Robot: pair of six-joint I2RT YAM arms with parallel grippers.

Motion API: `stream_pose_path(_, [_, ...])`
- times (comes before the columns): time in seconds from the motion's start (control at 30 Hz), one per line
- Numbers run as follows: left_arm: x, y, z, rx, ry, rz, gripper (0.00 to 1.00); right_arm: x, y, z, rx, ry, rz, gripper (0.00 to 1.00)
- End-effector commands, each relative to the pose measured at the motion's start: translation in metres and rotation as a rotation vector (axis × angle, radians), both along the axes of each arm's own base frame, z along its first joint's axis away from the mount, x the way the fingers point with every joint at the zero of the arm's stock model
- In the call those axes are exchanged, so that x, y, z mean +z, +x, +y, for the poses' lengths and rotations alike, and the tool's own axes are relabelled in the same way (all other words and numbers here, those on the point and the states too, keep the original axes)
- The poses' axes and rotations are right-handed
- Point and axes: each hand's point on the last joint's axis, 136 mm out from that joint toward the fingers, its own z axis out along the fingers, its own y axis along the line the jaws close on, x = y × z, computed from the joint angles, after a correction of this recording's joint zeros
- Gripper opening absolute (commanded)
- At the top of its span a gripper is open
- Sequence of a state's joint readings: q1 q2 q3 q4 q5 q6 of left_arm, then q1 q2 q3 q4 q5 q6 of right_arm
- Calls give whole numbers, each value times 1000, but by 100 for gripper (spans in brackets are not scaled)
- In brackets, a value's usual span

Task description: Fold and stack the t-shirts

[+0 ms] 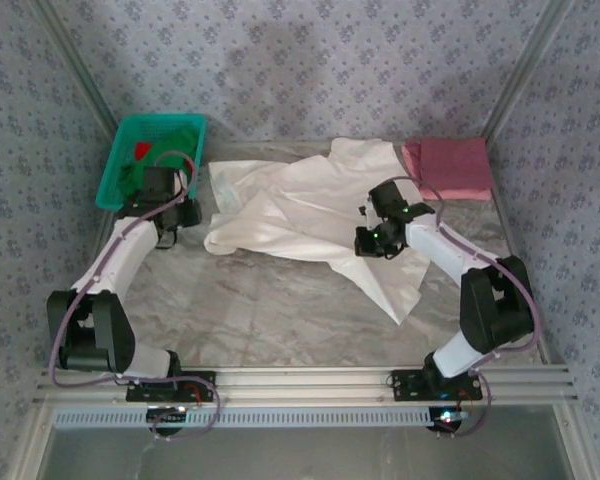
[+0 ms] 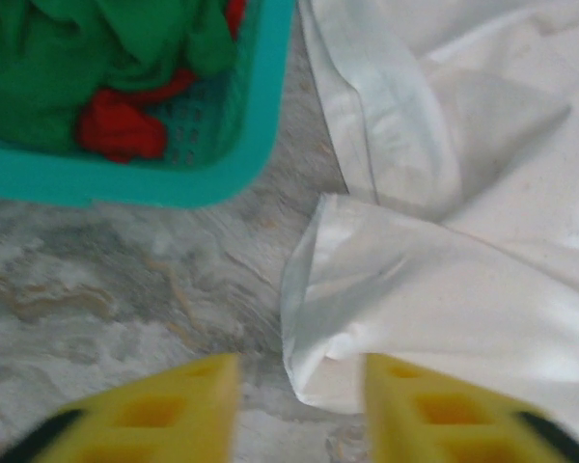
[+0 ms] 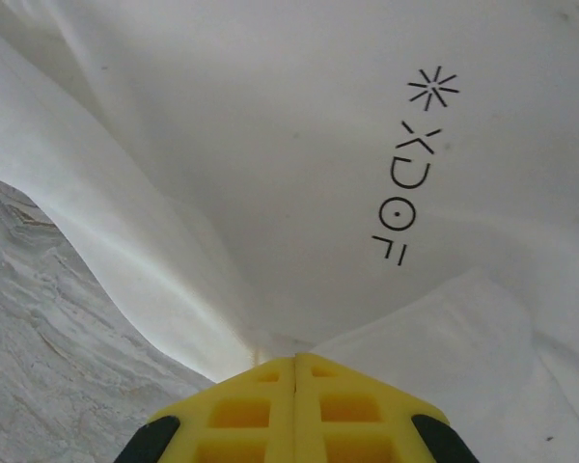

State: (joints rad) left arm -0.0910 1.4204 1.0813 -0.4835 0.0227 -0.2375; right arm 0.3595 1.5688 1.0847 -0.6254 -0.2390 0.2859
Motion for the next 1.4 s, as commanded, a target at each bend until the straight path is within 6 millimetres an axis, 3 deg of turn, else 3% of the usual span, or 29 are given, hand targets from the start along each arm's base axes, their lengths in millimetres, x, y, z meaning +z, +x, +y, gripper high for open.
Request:
stream_pose_path(0.0, [-43,-20,-24,-37,-112,140,55,-16,-7,-5,10,-29,44,0])
stream_pose_path(0.17, [-72,-14,-57,-105,-149,184,64,-34,-3,3,1,12,65,0])
stream_pose_path(0.33, [-98,1,-60,-80,-134,225,64,-35,1,10,1,50,68,0])
stream_pose_path(0.47, [-118,8,-48,-51,-72,274,52,-27,6,9,-8,71,53,0])
stream_pose_path(0.5, [-120,9,-46,-46,-70,283,45,-25,7,8,-14,74,48,0])
stream_pose_path(0.57, [-119,12,-39,-30,-64,279,19,-21,10,5,-27,88,39,0])
stream_pose_path(0.7, [-94,15,-26,-19,4,227,0,-13,15,-5,-58,102,29,0])
stream_pose_path(0.9, [-39,11,-3,0,125,163,0,-4,20,-27,-123,109,23,0])
stream_pose_path(1.17, [24,-5,7,-41,208,154,0,25,24,-48,-163,95,-18,0])
stream_pose_path(1.27, [41,-16,2,-67,185,147,0,39,22,-48,-159,93,-40,0])
stream_pose_path(1.37, [43,-37,-6,-87,150,164,3,47,8,-41,-137,118,-28,0])
